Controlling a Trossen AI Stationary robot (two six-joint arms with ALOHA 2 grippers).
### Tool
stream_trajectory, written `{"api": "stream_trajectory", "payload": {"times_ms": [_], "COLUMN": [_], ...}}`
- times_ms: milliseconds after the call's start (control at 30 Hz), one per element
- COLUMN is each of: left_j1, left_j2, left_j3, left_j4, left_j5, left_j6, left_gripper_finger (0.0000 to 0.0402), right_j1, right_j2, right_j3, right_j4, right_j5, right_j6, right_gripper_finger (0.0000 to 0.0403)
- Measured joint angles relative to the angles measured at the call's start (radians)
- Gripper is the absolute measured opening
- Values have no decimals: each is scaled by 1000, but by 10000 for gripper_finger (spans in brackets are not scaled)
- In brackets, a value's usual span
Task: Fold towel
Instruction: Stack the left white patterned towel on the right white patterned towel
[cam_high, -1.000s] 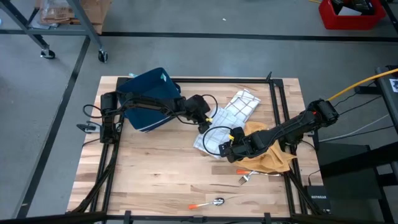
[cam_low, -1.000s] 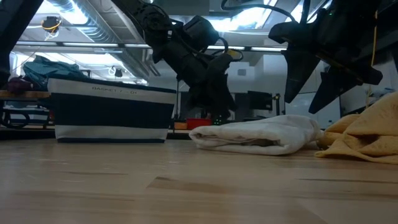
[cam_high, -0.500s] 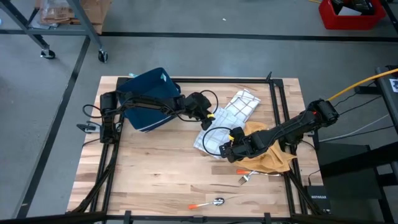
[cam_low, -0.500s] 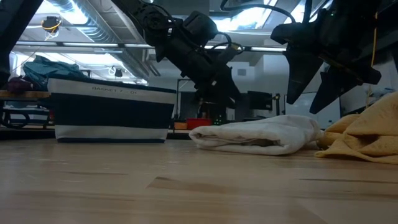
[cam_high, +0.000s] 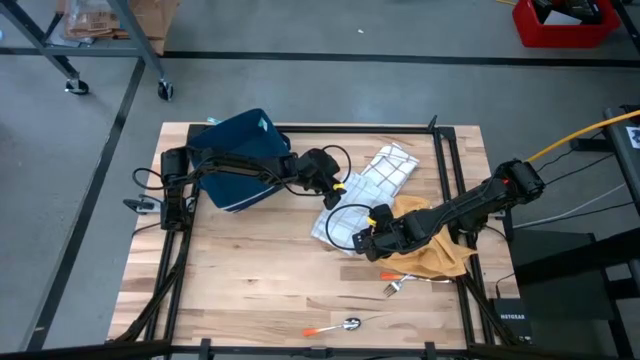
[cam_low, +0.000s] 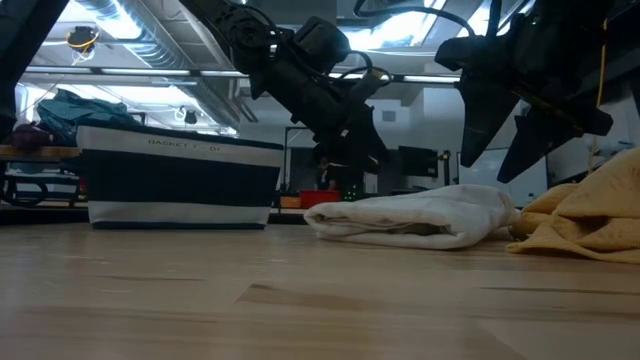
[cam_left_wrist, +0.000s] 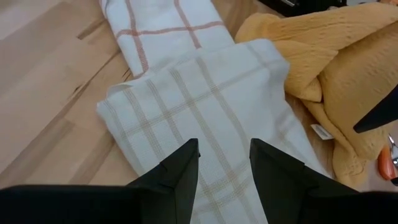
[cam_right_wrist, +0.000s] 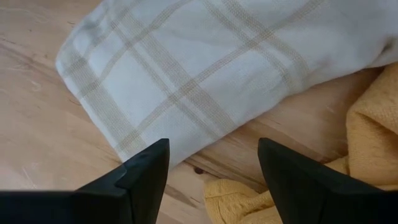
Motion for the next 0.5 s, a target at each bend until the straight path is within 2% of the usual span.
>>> {"api": "stream_trajectory", "payload": {"times_ms": [500], "left_j1": [0], "left_j2": [0], "left_j3": [0], "left_j4": [0], "left_j5": [0], "left_j6": [0], "left_gripper_finger": [136], "right_j1": [0], "right_j2": [0], "right_j3": [0], "right_j4": [19], "right_j5": [-9], "right_j6": [43], "right_gripper_finger": [248]}}
